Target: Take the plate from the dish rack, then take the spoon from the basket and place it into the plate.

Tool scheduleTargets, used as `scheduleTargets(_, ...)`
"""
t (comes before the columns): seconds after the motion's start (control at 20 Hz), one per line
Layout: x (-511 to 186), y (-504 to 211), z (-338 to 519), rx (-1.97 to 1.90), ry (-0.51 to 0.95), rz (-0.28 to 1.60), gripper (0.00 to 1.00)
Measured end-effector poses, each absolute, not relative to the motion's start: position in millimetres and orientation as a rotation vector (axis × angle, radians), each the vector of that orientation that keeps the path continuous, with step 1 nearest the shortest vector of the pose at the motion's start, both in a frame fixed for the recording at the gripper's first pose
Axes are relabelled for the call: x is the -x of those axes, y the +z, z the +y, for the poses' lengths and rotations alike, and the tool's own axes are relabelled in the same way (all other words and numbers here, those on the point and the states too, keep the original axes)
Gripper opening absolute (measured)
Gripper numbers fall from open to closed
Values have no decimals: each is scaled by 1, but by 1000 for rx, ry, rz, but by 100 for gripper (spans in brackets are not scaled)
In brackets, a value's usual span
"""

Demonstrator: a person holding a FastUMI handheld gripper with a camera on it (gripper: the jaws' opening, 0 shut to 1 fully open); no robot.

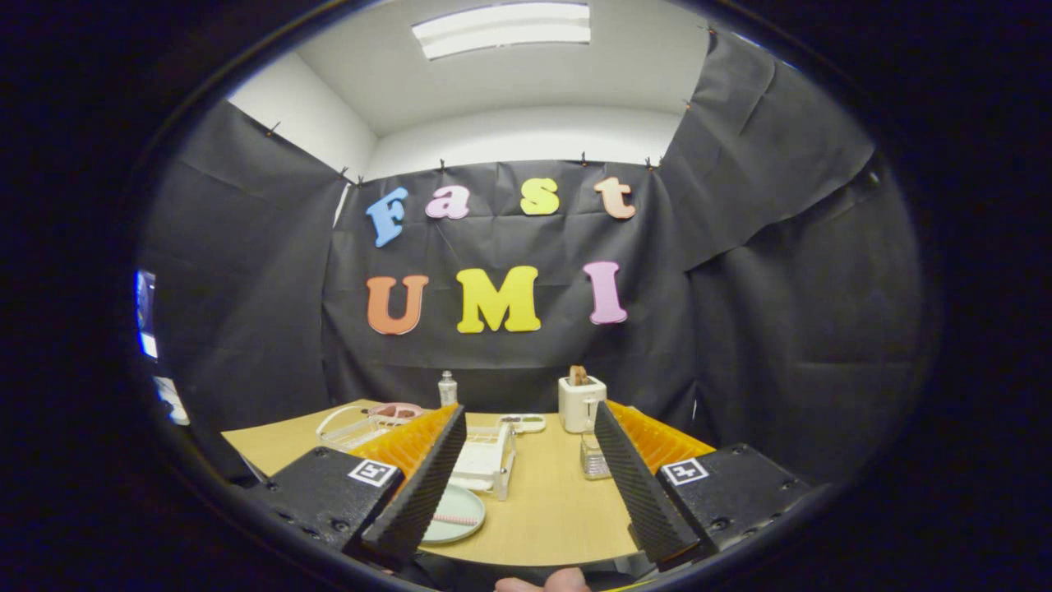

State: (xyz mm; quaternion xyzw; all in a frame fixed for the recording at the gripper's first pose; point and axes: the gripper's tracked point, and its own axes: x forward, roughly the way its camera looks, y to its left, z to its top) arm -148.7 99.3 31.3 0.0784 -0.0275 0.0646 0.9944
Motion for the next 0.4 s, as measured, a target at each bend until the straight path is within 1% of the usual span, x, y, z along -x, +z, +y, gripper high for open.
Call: scheduleTargets(0.4,161,30,117,-158,156,-62,100)
